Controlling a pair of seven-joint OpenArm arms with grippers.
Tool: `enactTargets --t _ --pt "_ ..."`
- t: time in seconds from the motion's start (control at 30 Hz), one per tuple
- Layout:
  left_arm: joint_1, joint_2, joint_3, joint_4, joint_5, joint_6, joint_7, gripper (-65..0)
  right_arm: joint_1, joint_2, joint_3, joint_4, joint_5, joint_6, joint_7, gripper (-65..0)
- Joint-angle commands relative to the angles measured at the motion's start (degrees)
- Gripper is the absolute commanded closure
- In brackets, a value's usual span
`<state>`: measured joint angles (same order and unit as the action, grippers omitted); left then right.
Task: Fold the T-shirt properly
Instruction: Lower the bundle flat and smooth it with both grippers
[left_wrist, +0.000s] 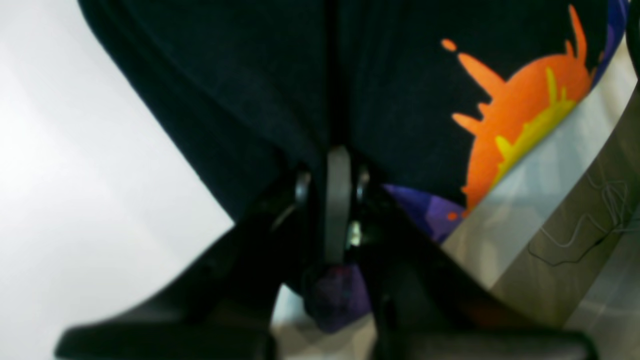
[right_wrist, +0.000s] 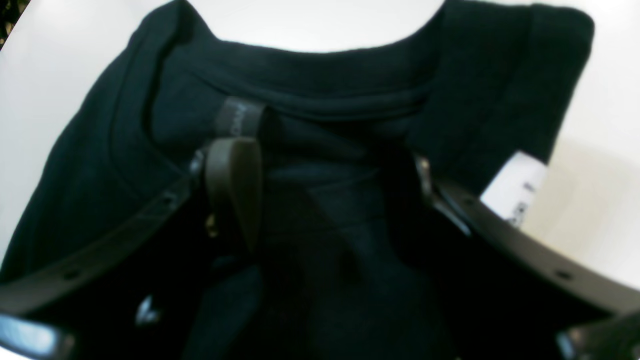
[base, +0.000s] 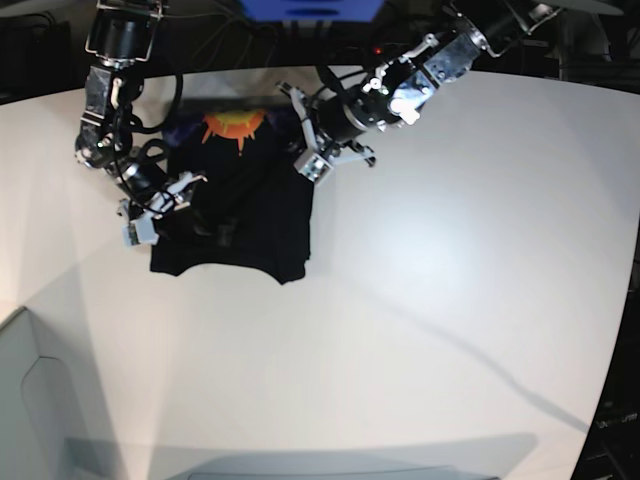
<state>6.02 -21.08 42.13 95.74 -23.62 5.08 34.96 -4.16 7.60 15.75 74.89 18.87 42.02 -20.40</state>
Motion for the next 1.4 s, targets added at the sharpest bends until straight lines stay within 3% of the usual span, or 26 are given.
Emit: enactTargets --t 0.0,0.17,0.47,0.9,1.0,1.17,1.37 --pt "1.1 -2.2 -0.2 -1.0 2.6 3.0 8.8 0.0 0.1 0.8 0.5 0.4 -3.0 -2.0 -2.8 -38.4" --pt "1.1 -2.2 -0.3 -1.0 2.6 3.0 8.8 0.0 -1.4 0.2 0.4 8.1 -2.9 -2.0 -3.4 -38.4" --pt "0.7 -1.8 -0.4 -0.6 2.1 3.0 8.8 0.0 -7.8 -4.0 0.2 24.3 -2.9 -2.0 -3.5 -38.5" --pt "0.6 -2.1 -0.5 7.1 2.1 3.1 9.5 0.0 -12.1 -4.8 0.2 26.4 -2.9 -2.0 -3.5 -38.5" --pt "0.6 -2.1 -0.5 7.1 2.4 3.1 9.5 -6.1 -12.2 -4.8 0.2 26.4 -2.9 -2.0 -3.5 -38.5" --pt "0.8 -2.1 -0.5 7.2 2.5 3.1 9.5 -24.3 -12.2 -4.8 0.2 26.4 -2.9 -2.0 -3.5 -38.5" --pt "1.1 -3.0 -0.5 13.0 2.4 3.1 9.5 -24.6 -12.1 -4.8 0.1 26.5 -2.9 -2.0 -3.5 -38.5"
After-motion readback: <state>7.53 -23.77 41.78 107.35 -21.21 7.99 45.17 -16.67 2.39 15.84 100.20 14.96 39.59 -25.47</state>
